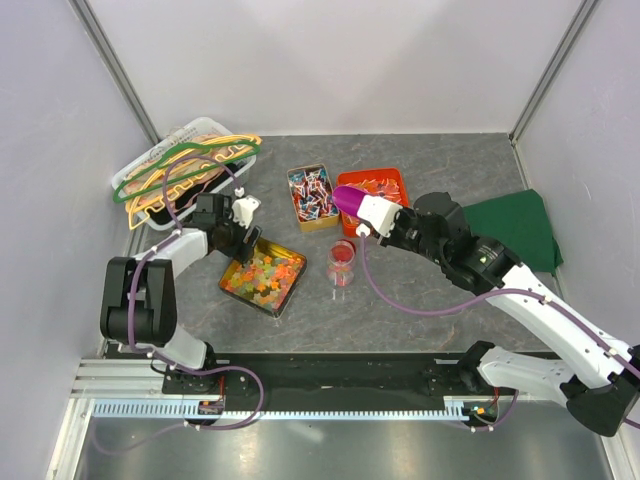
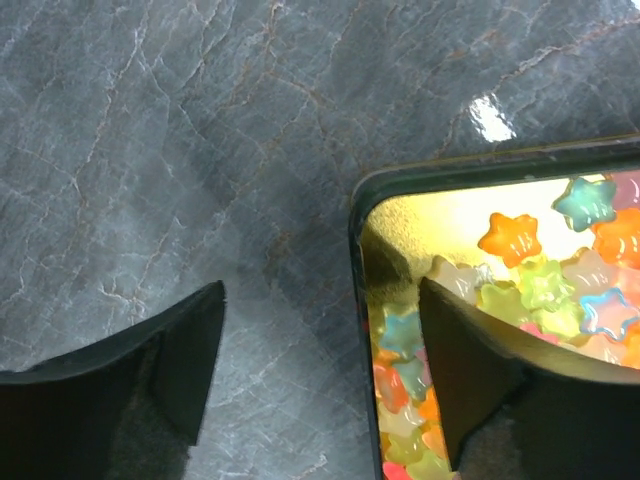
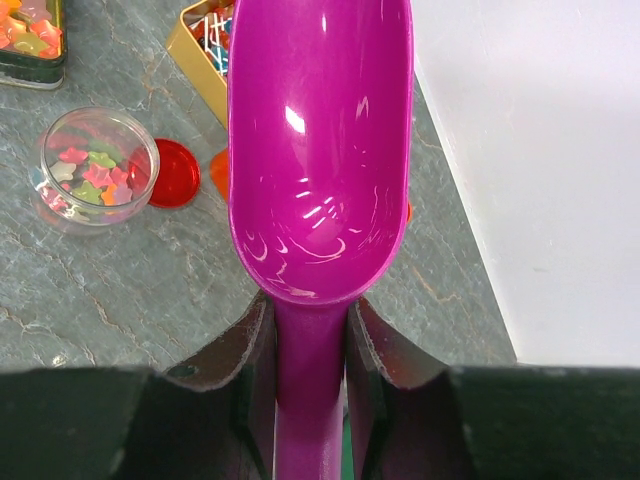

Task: Pack the candies
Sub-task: Scoop the fake candies from the storage box.

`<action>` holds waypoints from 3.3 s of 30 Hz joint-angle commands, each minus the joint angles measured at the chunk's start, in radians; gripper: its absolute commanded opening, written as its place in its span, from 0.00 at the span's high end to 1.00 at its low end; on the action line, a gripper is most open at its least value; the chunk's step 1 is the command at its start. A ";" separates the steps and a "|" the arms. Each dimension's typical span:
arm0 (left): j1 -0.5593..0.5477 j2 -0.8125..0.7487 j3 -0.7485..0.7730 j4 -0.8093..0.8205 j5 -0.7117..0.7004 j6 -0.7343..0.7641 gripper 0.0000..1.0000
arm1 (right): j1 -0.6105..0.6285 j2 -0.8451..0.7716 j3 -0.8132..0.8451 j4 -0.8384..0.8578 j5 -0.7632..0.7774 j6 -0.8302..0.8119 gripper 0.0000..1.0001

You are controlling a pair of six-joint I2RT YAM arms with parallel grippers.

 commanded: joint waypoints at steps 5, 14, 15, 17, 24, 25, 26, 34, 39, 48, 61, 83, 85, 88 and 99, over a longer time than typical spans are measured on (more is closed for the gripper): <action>0.006 0.049 0.056 0.049 -0.015 0.036 0.31 | 0.016 0.006 0.029 0.017 -0.012 0.010 1.00; 0.003 0.058 0.053 0.052 -0.009 0.048 0.52 | 0.066 0.066 0.121 -0.047 0.037 -0.045 1.00; 0.001 0.058 0.053 0.052 -0.011 0.051 0.55 | 0.071 0.078 0.144 -0.055 0.041 -0.048 1.00; -0.002 0.056 0.056 0.052 -0.012 0.049 0.58 | 0.092 0.095 0.170 -0.084 0.049 -0.069 1.00; -0.025 0.055 0.072 0.054 -0.034 0.027 0.98 | 0.195 0.212 0.297 -0.139 0.086 -0.138 1.00; -0.025 0.050 0.075 0.055 -0.034 0.022 0.98 | 0.216 0.229 0.305 -0.148 0.104 -0.154 1.00; -0.026 0.035 0.082 0.054 -0.034 0.016 0.98 | 0.262 0.249 0.308 -0.150 0.162 -0.166 1.00; -0.031 0.003 0.095 0.077 -0.037 -0.018 0.98 | 0.437 0.410 0.262 -0.047 0.391 -0.316 1.00; -0.031 -0.051 0.104 0.089 0.012 -0.052 0.98 | 0.509 0.508 0.294 -0.017 0.498 -0.370 1.00; -0.032 -0.076 0.099 0.087 0.078 -0.082 0.98 | 0.528 0.664 0.305 0.120 0.669 -0.552 1.00; -0.032 -0.013 0.128 0.035 0.095 -0.112 0.98 | 0.499 0.879 0.455 0.220 0.830 -0.836 1.00; -0.032 -0.086 0.076 0.029 0.167 -0.127 0.98 | 0.526 1.151 0.750 -0.263 0.906 -0.858 1.00; -0.032 -0.086 0.073 0.028 0.172 -0.127 0.98 | 0.528 1.152 0.750 -0.308 0.902 -0.844 1.00; -0.032 -0.089 0.067 0.029 0.176 -0.129 0.98 | 0.531 1.152 0.761 -0.409 0.877 -0.817 1.00; -0.031 -0.089 0.062 0.034 0.189 -0.133 0.98 | 0.539 1.149 0.779 -0.550 0.758 -0.790 1.00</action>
